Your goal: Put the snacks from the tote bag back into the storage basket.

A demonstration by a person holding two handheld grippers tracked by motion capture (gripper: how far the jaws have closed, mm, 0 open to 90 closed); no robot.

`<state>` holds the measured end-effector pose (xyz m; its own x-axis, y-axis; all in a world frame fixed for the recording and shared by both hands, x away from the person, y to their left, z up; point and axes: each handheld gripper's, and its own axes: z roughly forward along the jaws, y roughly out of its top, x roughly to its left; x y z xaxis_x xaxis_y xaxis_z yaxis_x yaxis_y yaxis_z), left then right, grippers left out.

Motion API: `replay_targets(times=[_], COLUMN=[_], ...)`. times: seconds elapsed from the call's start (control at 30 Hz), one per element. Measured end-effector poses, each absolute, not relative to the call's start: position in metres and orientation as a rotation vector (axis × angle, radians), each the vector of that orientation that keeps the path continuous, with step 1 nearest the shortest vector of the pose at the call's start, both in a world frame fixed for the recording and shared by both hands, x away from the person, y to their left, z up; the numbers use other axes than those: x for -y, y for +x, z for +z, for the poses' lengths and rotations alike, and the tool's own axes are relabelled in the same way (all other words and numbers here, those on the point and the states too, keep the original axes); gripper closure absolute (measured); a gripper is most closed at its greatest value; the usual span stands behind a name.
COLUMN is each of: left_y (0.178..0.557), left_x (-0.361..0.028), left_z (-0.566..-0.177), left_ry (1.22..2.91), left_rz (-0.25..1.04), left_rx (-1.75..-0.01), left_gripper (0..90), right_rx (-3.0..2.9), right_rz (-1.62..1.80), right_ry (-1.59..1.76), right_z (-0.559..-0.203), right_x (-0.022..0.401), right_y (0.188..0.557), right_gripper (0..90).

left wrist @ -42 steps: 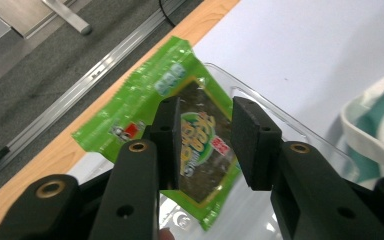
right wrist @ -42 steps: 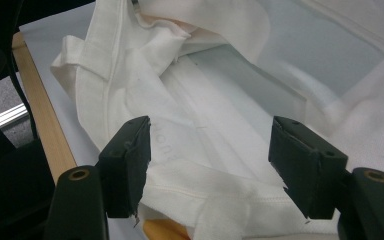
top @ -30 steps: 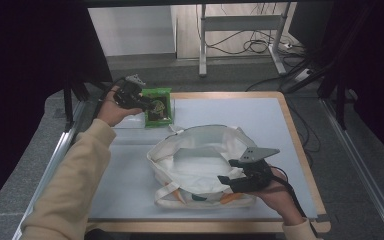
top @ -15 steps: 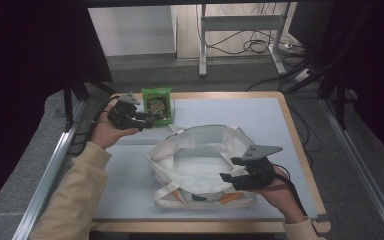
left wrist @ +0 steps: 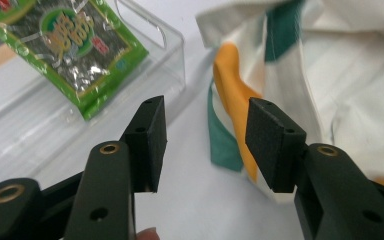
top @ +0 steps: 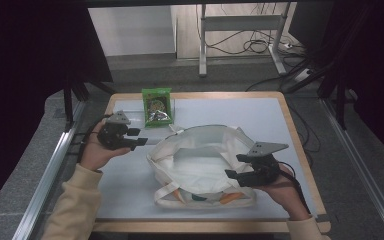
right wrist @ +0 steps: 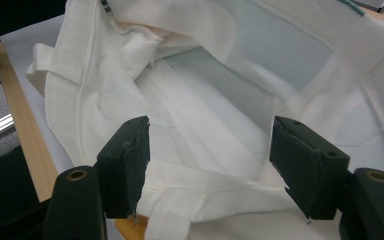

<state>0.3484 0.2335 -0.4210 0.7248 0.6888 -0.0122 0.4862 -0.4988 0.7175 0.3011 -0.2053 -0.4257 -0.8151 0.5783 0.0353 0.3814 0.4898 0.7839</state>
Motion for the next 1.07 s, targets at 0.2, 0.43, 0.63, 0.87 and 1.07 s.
replay_targets(times=[0.2,0.43,0.63,0.87,1.07], left_y=[0.331,0.320,0.318,0.317,0.314], left_x=[-0.239,-0.243,-0.237,-0.235,-0.237], left_z=[-0.423,-0.425,-0.426,-0.427,-0.427], left_ry=[2.197,2.184,2.190,2.195,2.192], left_rz=[0.370,0.379,0.377,0.370,0.375], left_rx=[-0.879,-0.902,-0.889,-0.876,-0.879], left_gripper=[50.6,50.0,49.5,49.0,48.2], right_rx=[-2.484,-2.483,-2.479,-2.468,-2.466], right_rz=[1.229,1.220,1.227,1.230,1.236], right_ry=[0.842,0.854,0.855,0.859,0.854], right_z=[-0.424,-0.426,-0.425,-0.423,-0.421], right_x=[0.211,0.215,0.214,0.217,0.218], right_y=[0.303,0.304,0.304,0.303,0.302], right_gripper=[32.1,31.9,31.5,31.3,31.2])
